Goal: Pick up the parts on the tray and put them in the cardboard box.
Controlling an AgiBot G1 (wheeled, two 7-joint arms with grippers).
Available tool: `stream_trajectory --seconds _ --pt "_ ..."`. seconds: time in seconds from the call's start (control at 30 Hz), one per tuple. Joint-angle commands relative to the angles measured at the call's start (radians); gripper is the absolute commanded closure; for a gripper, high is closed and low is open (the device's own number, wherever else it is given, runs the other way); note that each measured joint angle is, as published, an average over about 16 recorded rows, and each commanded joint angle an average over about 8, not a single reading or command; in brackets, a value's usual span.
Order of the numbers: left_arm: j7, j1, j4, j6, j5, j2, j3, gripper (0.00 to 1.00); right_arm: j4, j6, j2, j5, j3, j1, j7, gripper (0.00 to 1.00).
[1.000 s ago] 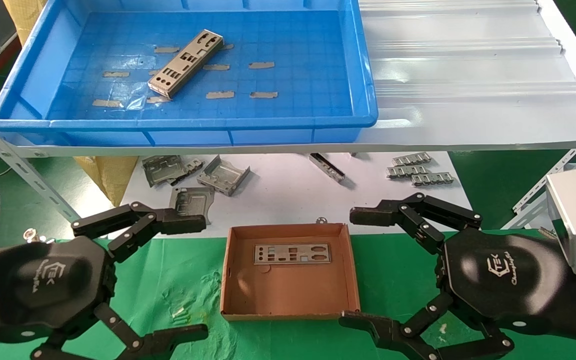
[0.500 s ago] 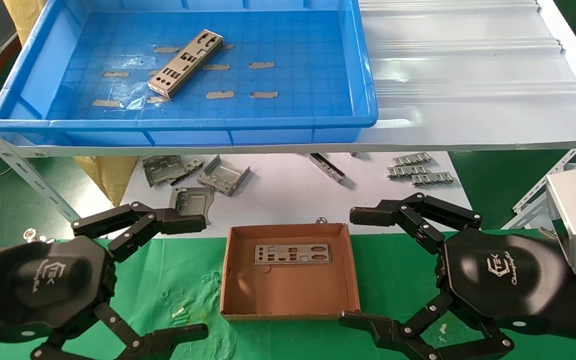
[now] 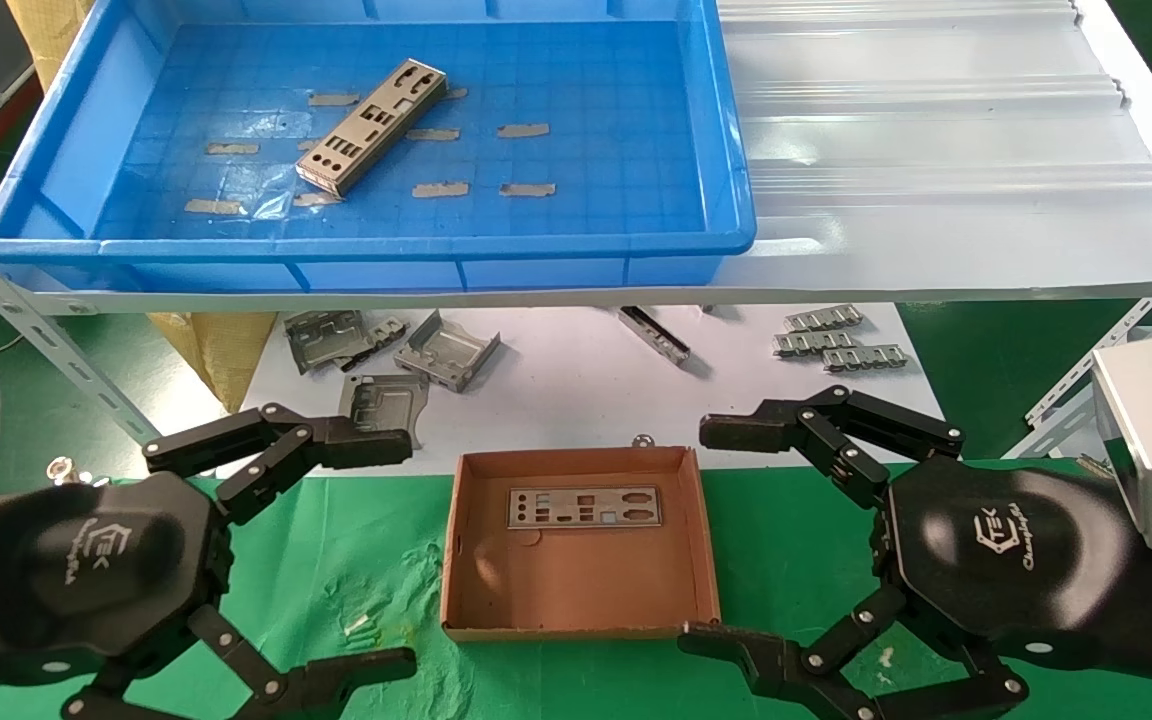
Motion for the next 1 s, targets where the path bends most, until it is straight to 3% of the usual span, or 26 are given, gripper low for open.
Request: stream_trajectory --seconds 0.03,1.0 --pt "0.0 0.0 0.0 0.0 0.0 0.0 0.0 0.0 0.0 0.0 0.0 0.0 0.0 0.0 0.0 0.0" --pt "0.0 0.0 0.0 0.0 0.0 0.0 0.0 0.0 0.0 0.0 0.0 0.0 0.0 0.0 0.0 0.0"
